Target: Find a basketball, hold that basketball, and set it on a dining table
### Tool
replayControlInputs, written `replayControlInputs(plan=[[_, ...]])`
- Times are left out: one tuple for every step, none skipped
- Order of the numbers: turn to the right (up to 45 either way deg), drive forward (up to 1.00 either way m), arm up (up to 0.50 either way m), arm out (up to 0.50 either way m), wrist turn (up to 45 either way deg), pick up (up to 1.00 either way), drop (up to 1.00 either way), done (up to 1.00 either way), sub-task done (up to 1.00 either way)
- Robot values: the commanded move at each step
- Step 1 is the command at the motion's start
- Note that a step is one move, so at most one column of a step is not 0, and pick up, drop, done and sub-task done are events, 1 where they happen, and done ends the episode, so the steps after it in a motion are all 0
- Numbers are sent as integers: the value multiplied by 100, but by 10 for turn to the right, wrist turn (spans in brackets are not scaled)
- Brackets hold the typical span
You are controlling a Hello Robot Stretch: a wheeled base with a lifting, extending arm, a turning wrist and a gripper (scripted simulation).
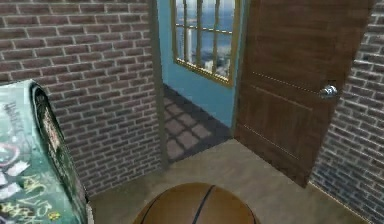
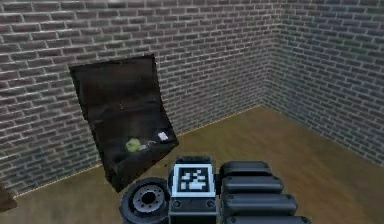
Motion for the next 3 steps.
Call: replayControlInputs(plan=[[0,15,0,0,0,0,0,0,0],[0,100,0,0,0,0,0,0,0],[30,0,0,0,0,0,0,0,0]])
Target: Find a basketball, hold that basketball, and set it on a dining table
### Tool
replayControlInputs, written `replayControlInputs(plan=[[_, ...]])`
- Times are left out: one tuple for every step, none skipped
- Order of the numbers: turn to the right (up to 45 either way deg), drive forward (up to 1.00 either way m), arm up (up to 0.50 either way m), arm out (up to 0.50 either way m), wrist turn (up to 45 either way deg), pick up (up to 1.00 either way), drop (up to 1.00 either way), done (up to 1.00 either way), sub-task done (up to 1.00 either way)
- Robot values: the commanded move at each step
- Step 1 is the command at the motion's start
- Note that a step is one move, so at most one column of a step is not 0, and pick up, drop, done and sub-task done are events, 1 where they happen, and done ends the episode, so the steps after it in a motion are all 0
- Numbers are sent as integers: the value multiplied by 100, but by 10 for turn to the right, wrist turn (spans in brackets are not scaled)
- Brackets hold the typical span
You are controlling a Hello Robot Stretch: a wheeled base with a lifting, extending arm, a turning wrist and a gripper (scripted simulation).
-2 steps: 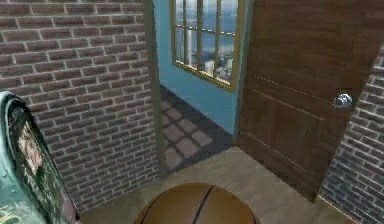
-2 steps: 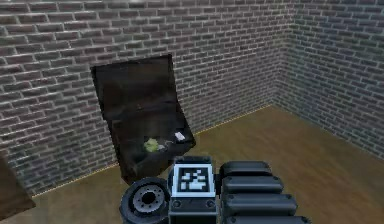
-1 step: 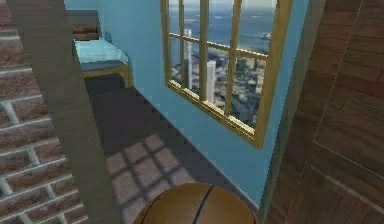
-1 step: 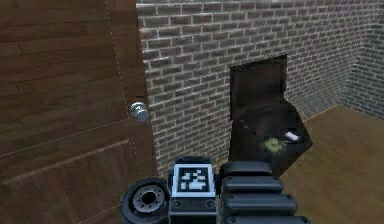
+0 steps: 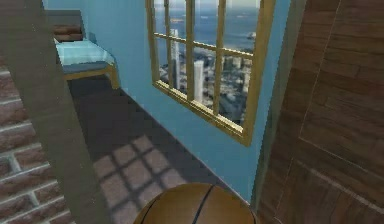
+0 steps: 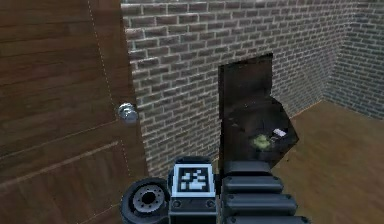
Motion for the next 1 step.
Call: replayControlInputs(plan=[[0,60,0,0,0,0,0,0,0]])
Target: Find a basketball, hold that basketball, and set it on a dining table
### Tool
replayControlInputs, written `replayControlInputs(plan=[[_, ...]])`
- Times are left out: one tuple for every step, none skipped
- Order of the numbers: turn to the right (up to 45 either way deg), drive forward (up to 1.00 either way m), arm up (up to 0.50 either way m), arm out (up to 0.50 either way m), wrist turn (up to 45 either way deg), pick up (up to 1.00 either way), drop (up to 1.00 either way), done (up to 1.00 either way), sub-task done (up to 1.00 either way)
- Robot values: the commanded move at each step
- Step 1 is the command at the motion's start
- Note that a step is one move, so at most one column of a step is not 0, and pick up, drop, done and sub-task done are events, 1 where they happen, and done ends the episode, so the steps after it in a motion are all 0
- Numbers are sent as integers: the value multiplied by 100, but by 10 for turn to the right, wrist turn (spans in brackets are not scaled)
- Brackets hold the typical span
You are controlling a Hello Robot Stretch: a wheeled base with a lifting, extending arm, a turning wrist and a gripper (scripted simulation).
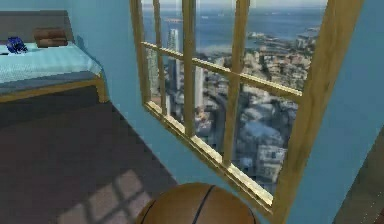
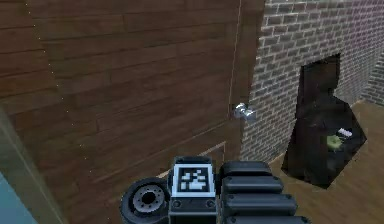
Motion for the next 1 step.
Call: replayControlInputs(plan=[[-300,0,0,0,0,0,0,0,0]])
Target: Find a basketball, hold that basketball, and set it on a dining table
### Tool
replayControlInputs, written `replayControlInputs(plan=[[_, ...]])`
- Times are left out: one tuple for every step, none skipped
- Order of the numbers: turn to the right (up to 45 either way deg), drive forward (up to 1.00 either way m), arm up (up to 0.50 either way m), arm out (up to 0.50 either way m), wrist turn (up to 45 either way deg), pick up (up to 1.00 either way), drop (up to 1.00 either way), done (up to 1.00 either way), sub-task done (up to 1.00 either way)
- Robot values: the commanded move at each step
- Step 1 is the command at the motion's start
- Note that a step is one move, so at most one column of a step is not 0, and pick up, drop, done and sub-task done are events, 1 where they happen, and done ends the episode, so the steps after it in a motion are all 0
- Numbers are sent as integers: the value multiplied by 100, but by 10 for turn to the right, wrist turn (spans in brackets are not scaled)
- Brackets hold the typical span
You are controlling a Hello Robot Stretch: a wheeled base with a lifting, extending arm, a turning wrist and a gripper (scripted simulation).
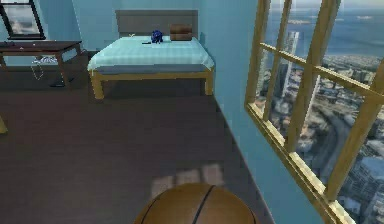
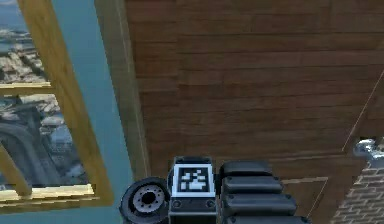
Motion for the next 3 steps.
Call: replayControlInputs(plan=[[0,30,0,0,0,0,0,0,0],[-390,0,0,0,0,0,0,0,0],[0,100,0,0,0,0,0,0,0]])
